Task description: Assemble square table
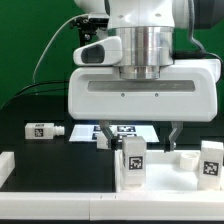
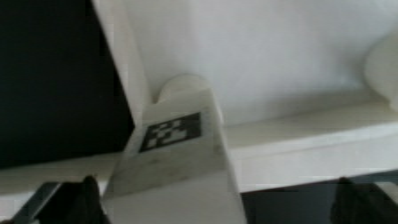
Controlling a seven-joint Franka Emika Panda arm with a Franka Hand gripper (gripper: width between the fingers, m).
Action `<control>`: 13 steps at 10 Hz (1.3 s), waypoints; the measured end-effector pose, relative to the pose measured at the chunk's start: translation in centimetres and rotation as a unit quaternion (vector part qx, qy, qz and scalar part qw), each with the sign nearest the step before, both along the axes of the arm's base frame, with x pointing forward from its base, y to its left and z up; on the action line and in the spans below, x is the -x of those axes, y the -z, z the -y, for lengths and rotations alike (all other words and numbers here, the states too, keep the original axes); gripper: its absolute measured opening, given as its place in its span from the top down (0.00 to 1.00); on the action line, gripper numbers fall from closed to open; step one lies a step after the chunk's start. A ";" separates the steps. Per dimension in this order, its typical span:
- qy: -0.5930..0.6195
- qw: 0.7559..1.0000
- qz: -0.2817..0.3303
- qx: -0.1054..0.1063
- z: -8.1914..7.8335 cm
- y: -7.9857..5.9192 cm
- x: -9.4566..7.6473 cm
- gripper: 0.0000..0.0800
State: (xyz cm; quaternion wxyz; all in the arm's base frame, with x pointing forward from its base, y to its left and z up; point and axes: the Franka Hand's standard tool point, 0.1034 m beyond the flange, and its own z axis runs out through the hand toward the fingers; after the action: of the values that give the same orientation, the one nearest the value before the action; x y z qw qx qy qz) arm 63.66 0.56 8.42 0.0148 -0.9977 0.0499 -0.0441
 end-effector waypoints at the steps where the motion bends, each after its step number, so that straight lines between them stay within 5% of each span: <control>1: 0.014 1.000 0.000 -0.001 -0.1 0.0 0.0 0.19; 2: 0.022 1.000 -0.001 -0.002 -0.1 0.0 0.0 0.30; 3: 0.022 1.000 -0.001 -0.002 0.0 0.0 0.0 0.53; 4: 0.035 0.999 -0.001 -0.003 0.0 0.1 0.0 0.53; 5: 0.083 0.997 -0.002 -0.006 0.3 0.1 0.0 0.64; 8: 0.231 0.973 -0.006 -0.018 0.6 0.3 0.2 0.64; 10: 0.408 0.912 -0.010 -0.045 0.7 0.4 0.2 0.64; 12: 0.576 0.813 -0.026 -0.081 0.6 0.4 0.3 0.64; 13: 0.578 0.811 -0.029 -0.083 0.8 0.3 0.2 0.64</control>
Offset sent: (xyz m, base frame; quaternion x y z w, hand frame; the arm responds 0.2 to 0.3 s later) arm 0.0000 0.0000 0.0000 0.0000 0.0000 0.0000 1.0000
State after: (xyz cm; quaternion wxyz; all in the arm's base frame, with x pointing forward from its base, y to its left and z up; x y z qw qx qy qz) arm 63.41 -0.22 8.10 0.0674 -0.7805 0.6215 -0.0114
